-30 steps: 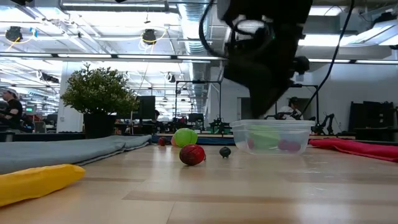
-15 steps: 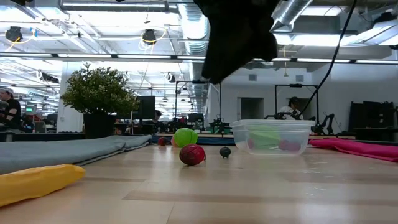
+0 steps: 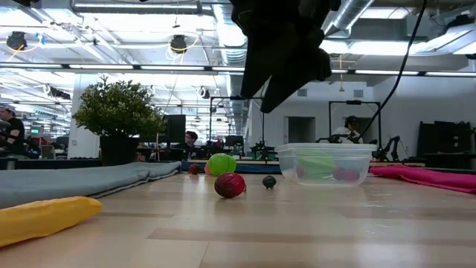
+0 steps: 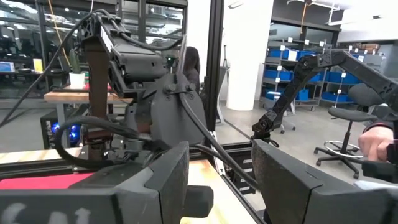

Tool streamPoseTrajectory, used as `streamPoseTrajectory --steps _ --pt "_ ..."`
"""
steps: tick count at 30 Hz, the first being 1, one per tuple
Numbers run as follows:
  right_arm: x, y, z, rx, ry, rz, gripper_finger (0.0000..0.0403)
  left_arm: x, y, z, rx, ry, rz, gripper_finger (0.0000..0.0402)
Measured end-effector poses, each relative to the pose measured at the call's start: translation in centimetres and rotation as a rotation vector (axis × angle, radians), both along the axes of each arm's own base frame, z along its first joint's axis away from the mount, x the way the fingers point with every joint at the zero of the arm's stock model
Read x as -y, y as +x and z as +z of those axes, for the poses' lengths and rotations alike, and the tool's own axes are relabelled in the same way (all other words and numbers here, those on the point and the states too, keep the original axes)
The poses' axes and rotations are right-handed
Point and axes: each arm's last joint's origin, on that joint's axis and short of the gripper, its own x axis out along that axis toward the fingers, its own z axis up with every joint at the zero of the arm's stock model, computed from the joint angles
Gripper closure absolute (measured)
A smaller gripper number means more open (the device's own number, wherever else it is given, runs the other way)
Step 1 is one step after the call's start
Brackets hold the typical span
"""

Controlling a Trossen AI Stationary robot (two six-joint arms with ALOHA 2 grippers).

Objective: Pick and placing Produce into tupperware
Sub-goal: Put the blueberry into the transparent bin

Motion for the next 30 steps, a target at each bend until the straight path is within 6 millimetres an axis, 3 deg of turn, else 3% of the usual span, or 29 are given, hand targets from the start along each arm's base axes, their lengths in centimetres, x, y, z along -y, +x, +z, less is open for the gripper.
streamPoseTrajectory --steps 6,12,19,21,23,30 --pt "-0.1 -0.1 0.0 -0.012 -0.023 0.040 0.0159 0.0 0.0 0.0 -0.002 -0.008 -0.017 0.0235" --pt "-0.3 -0.3 -0.2 -0.029 -0.034 0.053 0.0180 0.1 -1.1 1.1 0.050 -0.017 -0.168 0.0235" --pt "-0.8 0.8 -3.2 -0.088 0.000 0.100 0.0189 1.0 -3.2 2.0 0.146 0.113 -0.312 0.0235" --pt "-0.7 0.2 -4.3 -0.178 -0.019 0.119 0.0189 1.2 -3.8 2.3 0.164 0.132 -0.283 0.0235" --pt "-1.0 1.1 -4.6 -0.131 0.000 0.125 0.0188 1.1 -4.4 2.4 0.136 0.134 -0.217 0.0235" --pt "-0.9 0.8 -5.6 -0.194 -0.024 0.120 0.0192 0.9 -5.8 2.4 0.065 0.153 0.020 0.0235"
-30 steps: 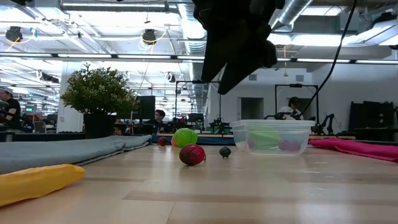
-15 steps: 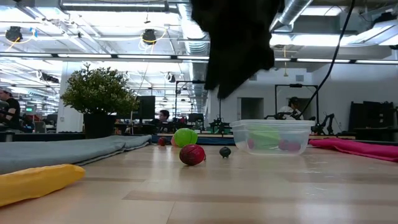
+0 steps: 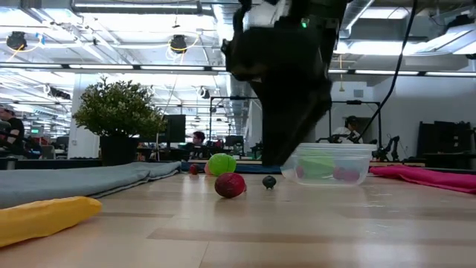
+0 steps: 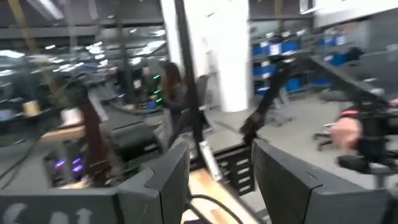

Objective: Pick and placing Produce into tupperware
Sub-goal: Put the blueberry into the transparent bin

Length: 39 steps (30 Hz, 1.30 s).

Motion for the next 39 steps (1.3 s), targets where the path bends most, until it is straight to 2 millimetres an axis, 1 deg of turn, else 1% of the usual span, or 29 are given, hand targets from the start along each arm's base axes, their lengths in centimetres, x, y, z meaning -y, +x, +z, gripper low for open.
streamPoseTrajectory --steps 5,7,21,27,39 --pt "0.2 0.2 0.0 0.014 -0.001 -0.005 0.0200 -0.8 -0.2 -0.7 -0.113 -0.098 0.352 0.0235" --pt "0.2 0.3 0.0 0.020 -0.003 -0.004 0.0202 -1.0 -0.2 -1.0 -0.137 -0.119 0.413 0.0235" --pt "0.8 0.4 0.0 0.017 -0.013 0.002 0.0211 -1.3 -0.1 -3.7 -0.360 -0.155 0.477 0.0235" --pt "1.4 0.6 0.0 0.022 -0.024 -0.041 0.0211 -1.3 -0.1 -3.7 -0.363 -0.175 0.473 0.0235" --pt "1.3 0.6 0.0 0.017 0.021 -0.076 0.0211 -1.3 -0.1 -3.2 -0.323 -0.170 0.470 0.0235"
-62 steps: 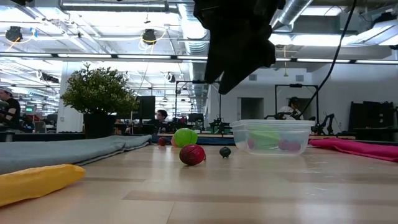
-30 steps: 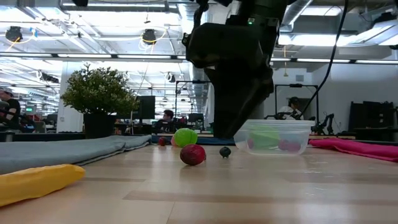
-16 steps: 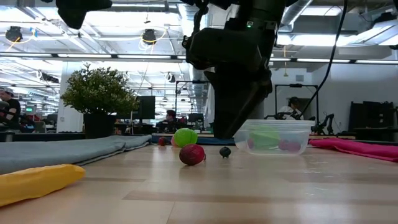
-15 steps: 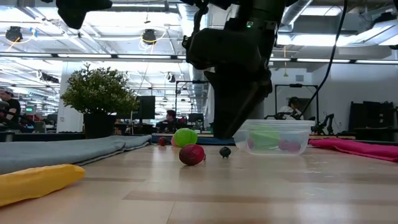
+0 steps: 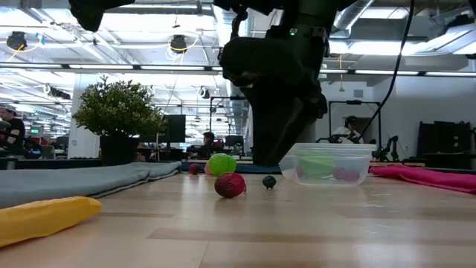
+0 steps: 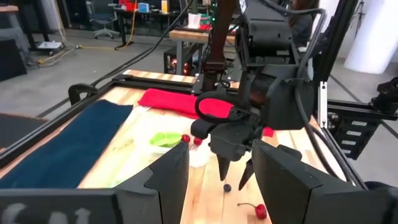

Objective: Pick and placing Produce into tupperware
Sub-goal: Put the blueberry into the transparent bin

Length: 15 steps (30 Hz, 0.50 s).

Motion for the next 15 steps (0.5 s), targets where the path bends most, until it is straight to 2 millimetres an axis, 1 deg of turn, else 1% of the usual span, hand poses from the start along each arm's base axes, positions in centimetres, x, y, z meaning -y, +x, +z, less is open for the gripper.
streamPoseTrajectory --steps 10,15 --pt "-0.04 -0.11 -0.40 -0.006 0.038 -0.005 0.0211 0.02 0.00 0.01 0.000 0.002 -0.005 0.0235" --pt "-0.11 -0.08 -0.38 0.004 0.024 -0.002 0.0211 0.02 0.01 0.09 0.008 -0.002 -0.005 0.0235"
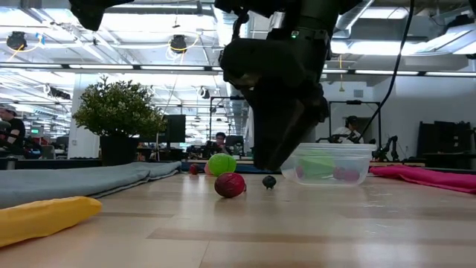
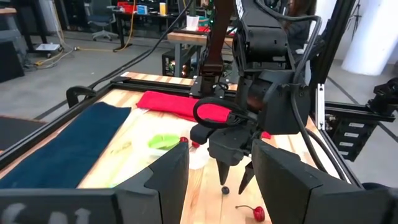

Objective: Pick and placing Produce into tupperware
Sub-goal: Put the blueberry into the transparent bin

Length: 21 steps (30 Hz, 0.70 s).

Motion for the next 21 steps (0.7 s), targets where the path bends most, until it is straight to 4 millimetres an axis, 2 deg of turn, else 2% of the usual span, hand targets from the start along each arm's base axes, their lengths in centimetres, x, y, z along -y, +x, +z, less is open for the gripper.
streamPoseTrajectory --steps 2,8,10,17,21 --pt "0.1 0.0 -0.1 -0.003 0.004 -0.003 0.0211 0.0 0.0 0.0 0.000 0.000 0.000 0.0235" --pt "0.1 0.6 -2.7 -0.056 0.009 0.002 0.0211 0.0 0.0 0.0 0.003 -0.002 0.000 0.0235" --pt "0.2 0.6 -2.8 -0.064 0.005 0.005 0.0211 0.0 0.0 0.0 0.003 -0.002 -0.001 0.0235" --pt "-0.1 0.6 -2.0 -0.049 -0.012 0.032 0.0211 0.0 0.0 0.1 0.005 0.004 -0.002 0.0235" --pt "-0.3 1.7 -0.8 0.024 -0.046 0.085 0.0211 0.0 0.0 0.1 0.005 0.004 -0.001 0.0235"
